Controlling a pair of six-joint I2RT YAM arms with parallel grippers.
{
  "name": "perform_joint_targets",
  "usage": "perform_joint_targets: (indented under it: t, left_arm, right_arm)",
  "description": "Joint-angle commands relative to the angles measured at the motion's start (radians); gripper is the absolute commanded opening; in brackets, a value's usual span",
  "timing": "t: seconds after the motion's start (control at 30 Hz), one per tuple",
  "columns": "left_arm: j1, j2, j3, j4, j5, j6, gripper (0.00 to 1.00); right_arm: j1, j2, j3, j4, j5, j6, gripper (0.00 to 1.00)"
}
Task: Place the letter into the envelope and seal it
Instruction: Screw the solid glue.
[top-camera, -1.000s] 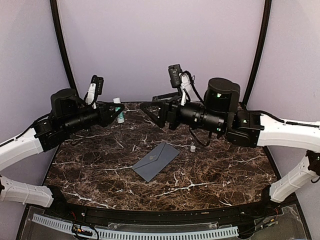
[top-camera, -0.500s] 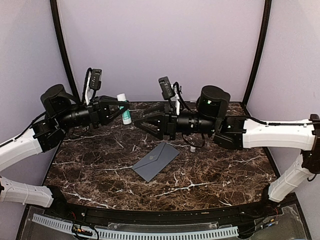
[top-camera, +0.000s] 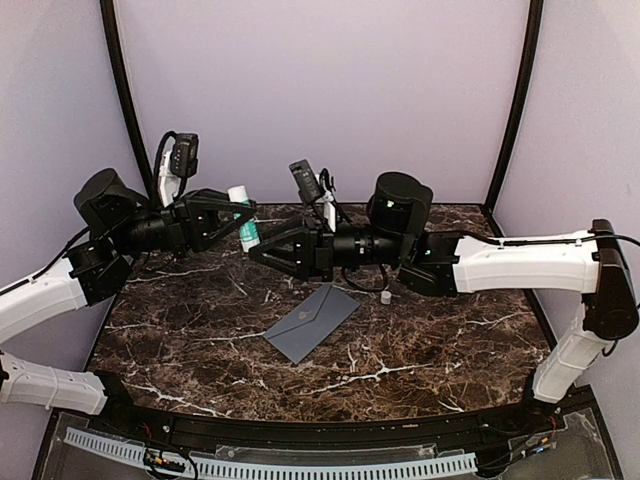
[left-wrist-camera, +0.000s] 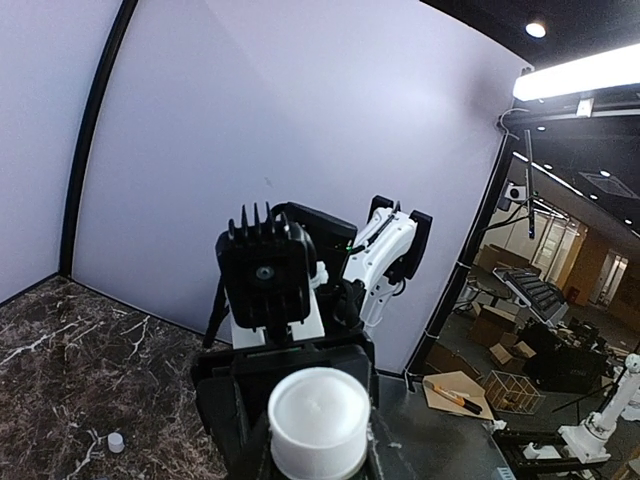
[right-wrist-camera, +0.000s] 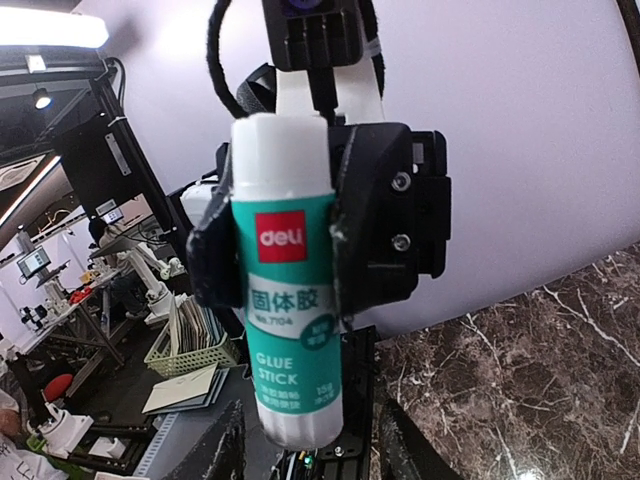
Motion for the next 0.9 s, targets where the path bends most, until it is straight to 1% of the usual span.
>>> perform_joint_targets:
  t: [0.0,0.13,0.33,0.87]
  left_arm:
    - [0.005,0.007,-0.012,0.072,0.044,-0.035,0.0]
    - [0.005,0.012,-0.014,0.08,0.048,-0.043,0.0]
    - [0.005,0.015,-0.015,0.077,0.037,-0.045,0.0]
    - [0.005,0.013,-0.018,0.073,0.019,-0.047,0.0]
  right_arm:
    - [0.001,0.014,0.035,0.113,-0.032,0.012,0.42]
    - [0.001,0.032,0.059,0.115,-0.056,0.015,0.38]
    - [0.004,0.038,0.053,0.136,-0.087,0.029,0.3]
    - [0.004,0.035,0.033,0.147,-0.088,0.04,0.19]
